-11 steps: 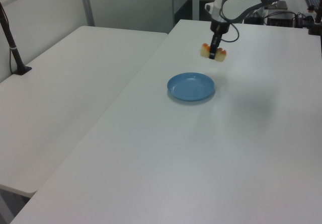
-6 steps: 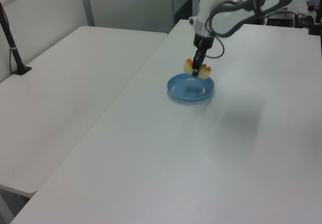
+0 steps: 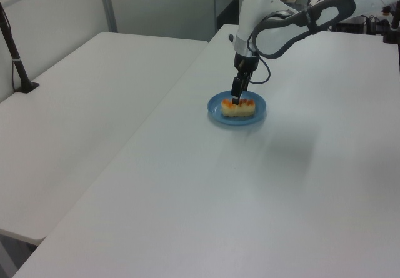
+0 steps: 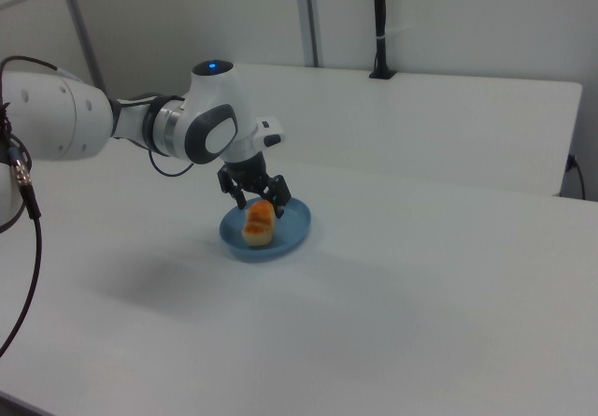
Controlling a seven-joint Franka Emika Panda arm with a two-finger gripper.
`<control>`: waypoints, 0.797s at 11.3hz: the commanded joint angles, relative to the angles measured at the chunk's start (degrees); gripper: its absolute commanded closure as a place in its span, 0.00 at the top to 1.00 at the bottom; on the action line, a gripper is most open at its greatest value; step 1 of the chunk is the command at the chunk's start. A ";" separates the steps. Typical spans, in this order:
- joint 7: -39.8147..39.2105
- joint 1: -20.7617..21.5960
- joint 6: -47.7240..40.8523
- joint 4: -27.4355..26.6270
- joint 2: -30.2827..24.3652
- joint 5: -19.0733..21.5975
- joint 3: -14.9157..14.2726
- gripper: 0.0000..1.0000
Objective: Put the bread on a plate
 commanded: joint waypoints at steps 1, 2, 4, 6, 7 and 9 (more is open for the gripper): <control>1.75 -0.13 -1.10 -0.08 -4.50 0.00 -0.22 1.00; 4.80 -0.40 -5.54 0.01 -7.32 -0.25 -0.31 1.00; 8.59 -1.63 -15.47 0.10 -12.94 -4.45 -0.14 1.00; 10.79 -3.81 -24.36 0.10 -17.25 -8.67 3.01 1.00; 11.50 -5.83 -27.18 0.10 -19.36 -10.17 5.38 1.00; 11.59 -8.47 -28.61 0.10 -21.66 -10.45 8.90 1.00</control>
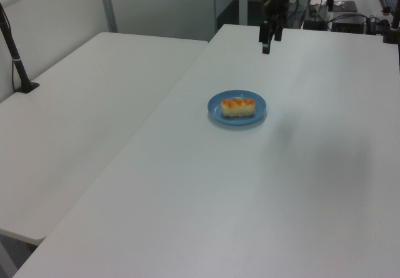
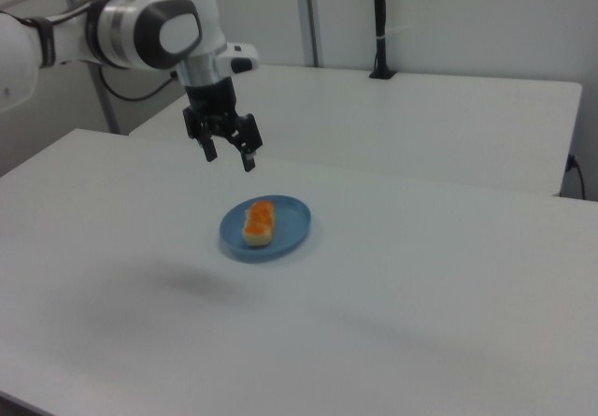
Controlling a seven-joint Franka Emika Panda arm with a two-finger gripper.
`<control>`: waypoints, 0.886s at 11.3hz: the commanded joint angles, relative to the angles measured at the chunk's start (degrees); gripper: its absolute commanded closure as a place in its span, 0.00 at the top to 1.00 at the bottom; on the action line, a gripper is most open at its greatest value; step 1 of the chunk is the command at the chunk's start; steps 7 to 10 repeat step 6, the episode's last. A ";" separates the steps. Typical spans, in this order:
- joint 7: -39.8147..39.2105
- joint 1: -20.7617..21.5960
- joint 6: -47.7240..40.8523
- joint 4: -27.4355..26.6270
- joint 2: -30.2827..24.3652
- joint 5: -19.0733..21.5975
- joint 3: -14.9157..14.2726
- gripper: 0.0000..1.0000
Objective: Put the bread on a plate
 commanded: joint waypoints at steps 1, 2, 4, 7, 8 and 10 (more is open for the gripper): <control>1.71 -4.60 -1.75 -1.98 -4.21 -1.45 5.83 1.00; 1.71 -5.40 -1.75 -1.98 -4.65 -1.37 6.37 1.00; 1.71 -5.58 -1.84 -1.98 -4.56 -1.37 6.37 1.00; 1.54 -5.58 -1.93 -1.98 -4.48 -1.28 6.37 1.00; 1.54 -5.58 -1.93 -1.98 -4.48 -1.28 6.37 1.00; 1.54 -5.58 -1.93 -1.98 -4.48 -1.28 6.37 1.00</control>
